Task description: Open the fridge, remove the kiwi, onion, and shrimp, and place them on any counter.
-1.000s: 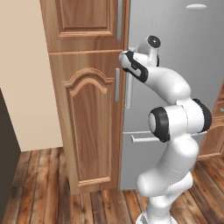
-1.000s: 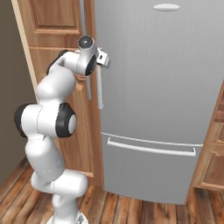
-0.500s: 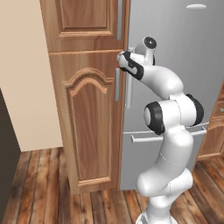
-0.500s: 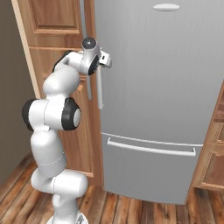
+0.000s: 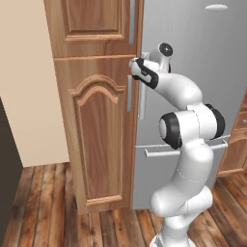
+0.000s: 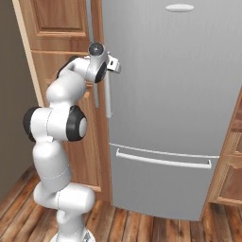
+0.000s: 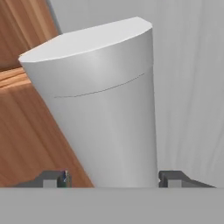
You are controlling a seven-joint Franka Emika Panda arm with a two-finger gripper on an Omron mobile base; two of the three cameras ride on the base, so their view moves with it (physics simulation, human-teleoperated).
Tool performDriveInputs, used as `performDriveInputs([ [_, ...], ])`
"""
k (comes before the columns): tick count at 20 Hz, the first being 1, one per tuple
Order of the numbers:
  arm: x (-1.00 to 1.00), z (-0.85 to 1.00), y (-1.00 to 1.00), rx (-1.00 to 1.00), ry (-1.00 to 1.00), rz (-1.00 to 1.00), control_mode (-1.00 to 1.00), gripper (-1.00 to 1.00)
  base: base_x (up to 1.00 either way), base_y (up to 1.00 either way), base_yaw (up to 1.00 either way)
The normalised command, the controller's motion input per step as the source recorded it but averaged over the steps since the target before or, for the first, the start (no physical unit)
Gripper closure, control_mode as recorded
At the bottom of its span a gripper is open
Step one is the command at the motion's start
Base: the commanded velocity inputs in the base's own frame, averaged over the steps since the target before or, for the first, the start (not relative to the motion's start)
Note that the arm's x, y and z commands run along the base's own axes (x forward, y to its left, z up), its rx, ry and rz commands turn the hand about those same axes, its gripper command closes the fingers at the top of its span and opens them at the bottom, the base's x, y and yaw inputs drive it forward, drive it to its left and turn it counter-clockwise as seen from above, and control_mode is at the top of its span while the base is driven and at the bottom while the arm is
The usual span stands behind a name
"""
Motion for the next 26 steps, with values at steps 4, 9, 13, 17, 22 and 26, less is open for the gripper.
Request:
performDriveInputs([
  [4, 0.01, -0.02, 0.00, 0.00, 0.01, 0.00, -1.00, 1.00, 0.00, 0.00, 0.00],
  [9, 0.00, 0.00, 0.00, 0.00, 0.00, 0.00, -1.00, 1.00, 0.00, 0.00, 0.00],
  [13, -0.20, 0.00, 0.00, 0.00, 0.00, 0.00, -1.00, 1.00, 0.00, 0.00, 0.00],
  [17, -0.82, -0.05, -0.16, 0.00, 0.00, 0.00, -1.00, 1.00, 0.00, 0.00, 0.00],
  [22, -1.00, -0.11, -0.44, -0.01, -0.02, 0.01, -1.00, 1.00, 0.00, 0.00, 0.00],
  [26, -1.00, -0.14, -0.66, -0.03, -0.04, 0.10, -1.00, 1.00, 0.00, 0.00, 0.00],
])
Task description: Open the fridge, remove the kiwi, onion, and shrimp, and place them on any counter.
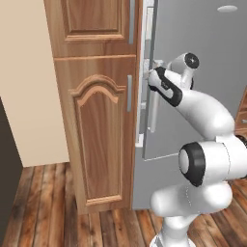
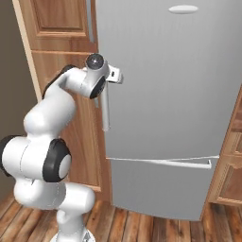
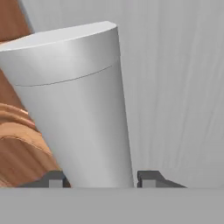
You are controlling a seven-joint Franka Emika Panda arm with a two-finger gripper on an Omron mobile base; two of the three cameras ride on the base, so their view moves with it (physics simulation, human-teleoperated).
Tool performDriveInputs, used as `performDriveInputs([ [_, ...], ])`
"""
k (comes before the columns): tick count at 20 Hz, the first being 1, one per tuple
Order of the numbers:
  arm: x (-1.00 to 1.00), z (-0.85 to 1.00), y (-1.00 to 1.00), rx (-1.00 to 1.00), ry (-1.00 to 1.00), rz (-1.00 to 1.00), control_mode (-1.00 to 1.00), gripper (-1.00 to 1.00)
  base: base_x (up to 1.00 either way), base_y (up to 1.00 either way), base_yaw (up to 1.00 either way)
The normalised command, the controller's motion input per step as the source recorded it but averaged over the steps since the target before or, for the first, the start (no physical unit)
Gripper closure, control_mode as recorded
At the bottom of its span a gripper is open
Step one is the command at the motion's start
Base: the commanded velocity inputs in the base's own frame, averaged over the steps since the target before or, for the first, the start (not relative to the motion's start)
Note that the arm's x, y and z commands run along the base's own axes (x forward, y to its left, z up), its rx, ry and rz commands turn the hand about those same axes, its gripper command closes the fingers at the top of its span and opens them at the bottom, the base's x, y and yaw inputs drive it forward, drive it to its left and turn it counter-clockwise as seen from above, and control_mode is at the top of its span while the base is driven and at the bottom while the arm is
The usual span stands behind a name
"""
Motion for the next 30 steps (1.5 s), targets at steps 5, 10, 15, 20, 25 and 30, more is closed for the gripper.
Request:
performDriveInputs([
  [5, -1.00, -0.12, -0.70, -0.04, -0.05, 0.18, -1.00, 1.00, 0.00, 0.00, 0.00],
  [10, -1.00, -0.14, -0.68, -0.03, -0.06, 0.18, -1.00, 1.00, 0.00, 0.00, 0.00],
  [15, -1.00, -0.06, -0.59, -0.02, -0.04, 0.18, -1.00, 1.00, 0.00, 0.00, 0.00],
  [20, -1.00, -0.01, -0.52, -0.01, -0.04, 0.18, -1.00, 1.00, 0.00, 0.00, 0.00],
  [25, -1.00, 0.00, -0.27, -0.01, -0.04, 0.15, -1.00, 1.00, 0.00, 0.00, 0.00],
  [30, -0.95, 0.00, -0.01, -0.02, -0.05, 0.05, -1.00, 1.00, 0.00, 0.00, 0.00],
])
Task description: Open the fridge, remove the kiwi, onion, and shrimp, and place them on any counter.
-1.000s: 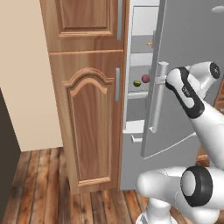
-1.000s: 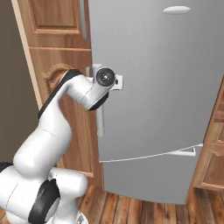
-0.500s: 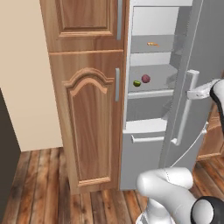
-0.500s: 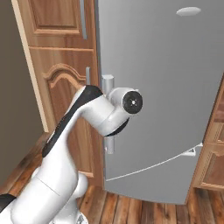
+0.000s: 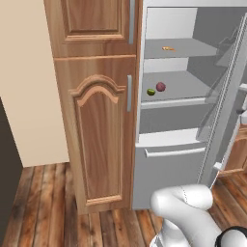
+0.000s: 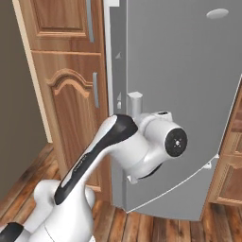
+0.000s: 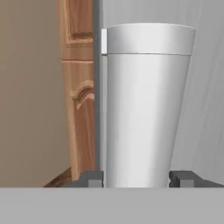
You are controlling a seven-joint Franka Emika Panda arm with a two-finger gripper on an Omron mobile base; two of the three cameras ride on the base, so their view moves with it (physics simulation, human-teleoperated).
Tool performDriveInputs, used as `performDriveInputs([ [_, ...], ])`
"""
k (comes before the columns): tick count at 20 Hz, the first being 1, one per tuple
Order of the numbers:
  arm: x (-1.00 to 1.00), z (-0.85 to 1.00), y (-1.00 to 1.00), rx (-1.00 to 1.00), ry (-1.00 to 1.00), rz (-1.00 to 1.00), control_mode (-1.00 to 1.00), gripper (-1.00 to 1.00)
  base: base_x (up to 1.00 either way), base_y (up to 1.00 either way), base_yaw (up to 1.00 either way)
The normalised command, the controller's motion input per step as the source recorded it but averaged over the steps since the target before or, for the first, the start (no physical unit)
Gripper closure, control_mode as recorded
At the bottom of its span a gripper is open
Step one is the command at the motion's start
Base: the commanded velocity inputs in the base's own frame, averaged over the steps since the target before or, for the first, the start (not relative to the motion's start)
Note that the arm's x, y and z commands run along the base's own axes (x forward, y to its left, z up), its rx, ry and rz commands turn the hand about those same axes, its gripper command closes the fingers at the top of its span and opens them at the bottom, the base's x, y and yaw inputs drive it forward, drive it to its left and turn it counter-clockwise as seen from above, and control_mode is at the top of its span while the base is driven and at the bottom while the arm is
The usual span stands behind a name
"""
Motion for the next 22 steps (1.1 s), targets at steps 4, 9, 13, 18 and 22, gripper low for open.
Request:
performDriveInputs([
  [4, -0.89, 0.00, 0.00, -0.02, -0.06, 0.00, -1.00, 1.00, 0.00, 0.00, 0.00],
  [9, -0.84, 0.00, 0.21, -0.03, -0.01, -0.07, -1.00, 1.00, 0.00, 0.00, 0.00],
  [13, -0.73, 0.00, 0.66, -0.07, 0.00, -0.25, -1.00, -1.00, 0.00, 0.00, 0.00],
  [18, -0.60, 0.07, 0.18, -0.05, 0.02, -0.20, -1.00, -1.00, 0.00, 0.00, 0.00],
  [22, -0.74, 0.21, 0.00, -0.09, 0.03, -0.02, -1.00, -1.00, 0.00, 0.00, 0.00],
])
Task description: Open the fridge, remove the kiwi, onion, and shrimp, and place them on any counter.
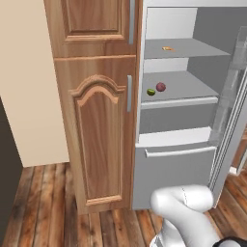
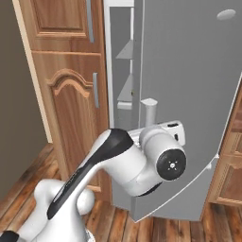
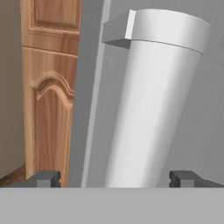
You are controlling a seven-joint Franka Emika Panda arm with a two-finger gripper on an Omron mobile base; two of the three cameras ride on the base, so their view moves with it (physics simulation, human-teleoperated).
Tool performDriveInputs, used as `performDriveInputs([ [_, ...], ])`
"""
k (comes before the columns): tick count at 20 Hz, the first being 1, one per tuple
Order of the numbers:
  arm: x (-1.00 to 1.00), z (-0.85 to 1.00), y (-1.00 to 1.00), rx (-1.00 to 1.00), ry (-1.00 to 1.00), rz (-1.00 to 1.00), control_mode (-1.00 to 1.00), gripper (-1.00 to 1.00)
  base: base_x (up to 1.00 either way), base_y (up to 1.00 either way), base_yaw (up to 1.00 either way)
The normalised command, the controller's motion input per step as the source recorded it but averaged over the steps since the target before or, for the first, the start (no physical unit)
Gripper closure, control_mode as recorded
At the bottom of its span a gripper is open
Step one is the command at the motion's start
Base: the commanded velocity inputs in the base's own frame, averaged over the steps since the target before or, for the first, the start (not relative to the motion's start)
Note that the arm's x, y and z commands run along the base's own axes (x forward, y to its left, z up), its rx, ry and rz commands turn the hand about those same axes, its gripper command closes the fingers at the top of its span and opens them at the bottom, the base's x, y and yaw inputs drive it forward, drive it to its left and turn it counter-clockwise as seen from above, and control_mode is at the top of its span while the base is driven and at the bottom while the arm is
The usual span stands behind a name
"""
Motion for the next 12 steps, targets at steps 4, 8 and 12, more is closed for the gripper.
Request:
performDriveInputs([
  [4, -1.00, 0.39, 0.00, -0.12, 0.00, 0.00, -1.00, -1.00, 0.00, 0.00, 0.00],
  [8, -1.00, 0.54, 0.00, -0.10, 0.00, 0.00, -1.00, -1.00, 0.00, 0.00, 0.00],
  [12, -0.95, 0.29, 0.05, -0.01, -0.02, -0.39, -1.00, -1.00, 0.00, 0.00, 0.00],
])
